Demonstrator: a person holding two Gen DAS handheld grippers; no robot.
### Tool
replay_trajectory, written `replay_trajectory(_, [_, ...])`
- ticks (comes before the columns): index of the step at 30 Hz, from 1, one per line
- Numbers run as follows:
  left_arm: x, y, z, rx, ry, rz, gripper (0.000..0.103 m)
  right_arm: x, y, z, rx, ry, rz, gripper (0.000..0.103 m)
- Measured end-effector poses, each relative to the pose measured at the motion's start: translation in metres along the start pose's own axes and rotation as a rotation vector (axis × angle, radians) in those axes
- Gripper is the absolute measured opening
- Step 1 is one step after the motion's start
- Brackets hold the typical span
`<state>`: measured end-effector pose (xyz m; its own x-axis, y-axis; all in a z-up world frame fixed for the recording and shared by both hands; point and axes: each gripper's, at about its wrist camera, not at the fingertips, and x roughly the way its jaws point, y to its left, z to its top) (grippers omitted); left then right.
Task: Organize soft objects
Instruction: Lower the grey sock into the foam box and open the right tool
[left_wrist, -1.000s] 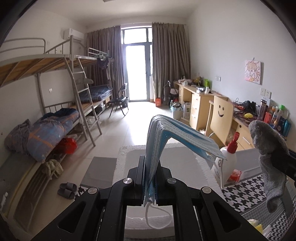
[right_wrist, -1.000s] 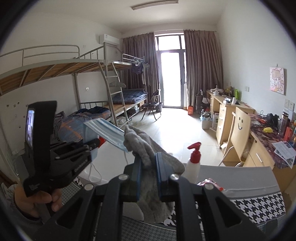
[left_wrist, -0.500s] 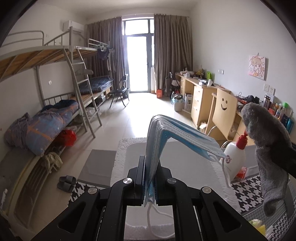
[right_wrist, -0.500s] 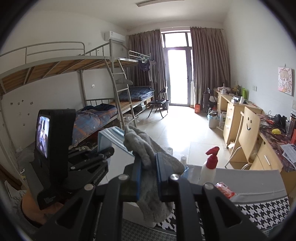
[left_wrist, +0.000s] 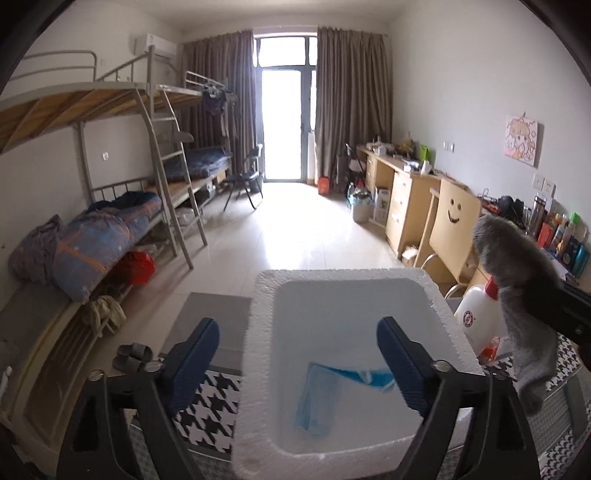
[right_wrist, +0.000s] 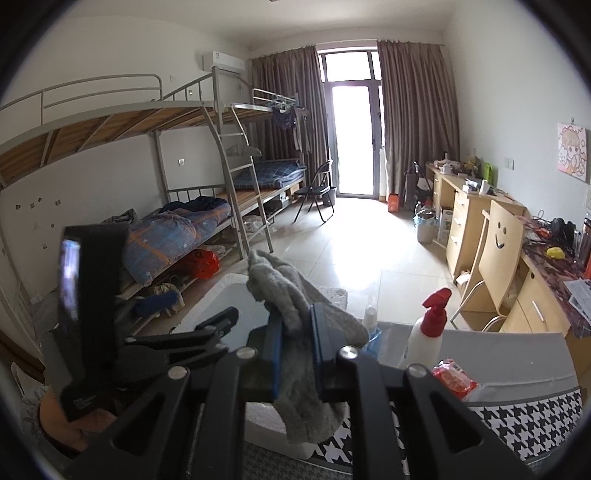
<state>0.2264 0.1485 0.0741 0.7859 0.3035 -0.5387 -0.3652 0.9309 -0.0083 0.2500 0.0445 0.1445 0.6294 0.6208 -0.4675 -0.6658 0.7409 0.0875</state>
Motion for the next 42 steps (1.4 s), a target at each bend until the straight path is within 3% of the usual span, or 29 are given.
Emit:
replay_trajectory(12, [-0.016,0.019,-0.002,-0.045,-0.051,0.043,0.101,0.016,0.006,0.003,-0.011,0.029,0.034,0.017])
replay_trajectory(32, [-0.016,0.054,-0.017,-0.095,-0.042,0.067,0.102,0.059,0.018,-0.006,-0.068,0.095,0.047,0.018])
replay_trajectory(35, [-0.015,0.052,-0.017,-0.091,-0.034,0.058,0.102,0.063,0.02,-0.008,-0.076,0.122,0.07,0.029])
replay_trajectory(37, [-0.016,0.054,-0.019,-0.086,-0.027,0.051,0.102,0.062,0.022,-0.01,-0.09,0.117,0.054,0.049])
replay_trajectory(38, [-0.017,0.054,-0.019,-0.086,-0.032,0.057,0.102,0.061,0.023,-0.01,-0.094,0.113,0.053,0.066])
replay_trajectory(39, [-0.018,0.055,-0.02,-0.084,-0.035,0.061,0.102,0.06,0.024,-0.011,-0.096,0.111,0.056,0.077])
replay_trajectory(42, [-0.02,0.055,-0.021,-0.08,-0.036,0.061,0.102,0.06,0.022,-0.012,-0.087,0.118,0.052,0.079])
